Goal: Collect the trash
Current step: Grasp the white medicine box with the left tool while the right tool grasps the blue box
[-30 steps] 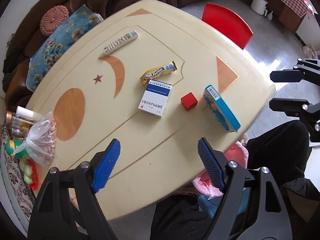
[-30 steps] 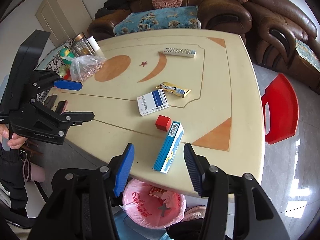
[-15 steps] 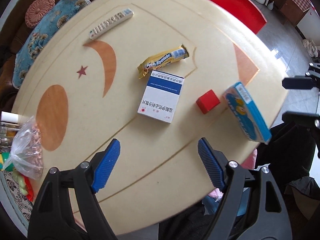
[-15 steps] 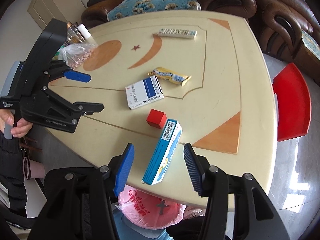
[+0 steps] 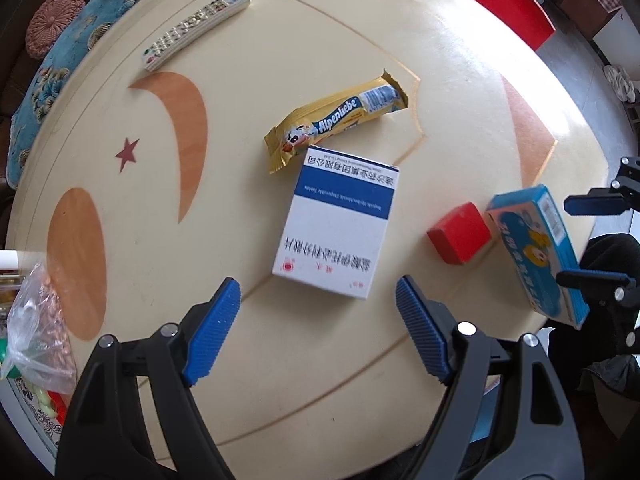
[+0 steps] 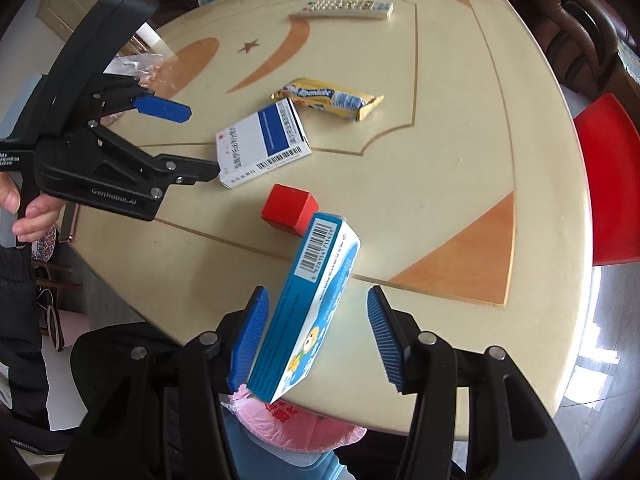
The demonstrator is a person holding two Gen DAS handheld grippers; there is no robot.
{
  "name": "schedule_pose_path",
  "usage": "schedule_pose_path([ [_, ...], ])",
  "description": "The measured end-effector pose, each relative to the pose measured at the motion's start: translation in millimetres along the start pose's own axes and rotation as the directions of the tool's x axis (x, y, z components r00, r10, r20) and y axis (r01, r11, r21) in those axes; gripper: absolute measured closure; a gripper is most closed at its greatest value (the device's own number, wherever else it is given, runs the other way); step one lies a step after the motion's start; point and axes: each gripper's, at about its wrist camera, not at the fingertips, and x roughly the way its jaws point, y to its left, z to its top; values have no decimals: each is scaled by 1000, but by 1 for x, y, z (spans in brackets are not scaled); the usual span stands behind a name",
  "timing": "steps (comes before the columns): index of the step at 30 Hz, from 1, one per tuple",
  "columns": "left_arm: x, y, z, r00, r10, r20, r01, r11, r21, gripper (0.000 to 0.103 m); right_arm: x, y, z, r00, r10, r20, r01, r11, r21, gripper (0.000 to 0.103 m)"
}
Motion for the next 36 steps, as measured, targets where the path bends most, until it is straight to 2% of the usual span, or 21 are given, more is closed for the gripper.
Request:
schedule_pose_path([
  [10, 31, -4, 14, 1000, -14, -28, 15, 998, 54, 25, 22, 0, 6, 999, 18, -38, -18, 1000, -2, 52],
  [16, 47, -2, 19, 999, -29, -45, 30, 999, 26, 25, 29, 2, 6, 998, -10, -54, 8, 1000, -29, 52],
  [21, 49, -1, 19, 999, -37, -22, 37, 999, 14, 25, 33, 4, 7, 998, -29, -62, 26, 998, -51, 52],
  [25, 50, 3, 20, 999, -42, -17, 42, 999, -14, 27, 39, 7, 7, 997, -42, -62, 38, 998, -58, 69],
  [30, 46, 0, 15, 999, -47, -13, 47, 998, -39, 35, 40, 12, 7, 998, -52, -46, 49, 996, -76, 72],
  [36, 40, -15, 12, 1000, 1, -11, -2, 998, -57, 36, 33, 16, 5, 998, -60, -26, 58, 994, -90, 75],
])
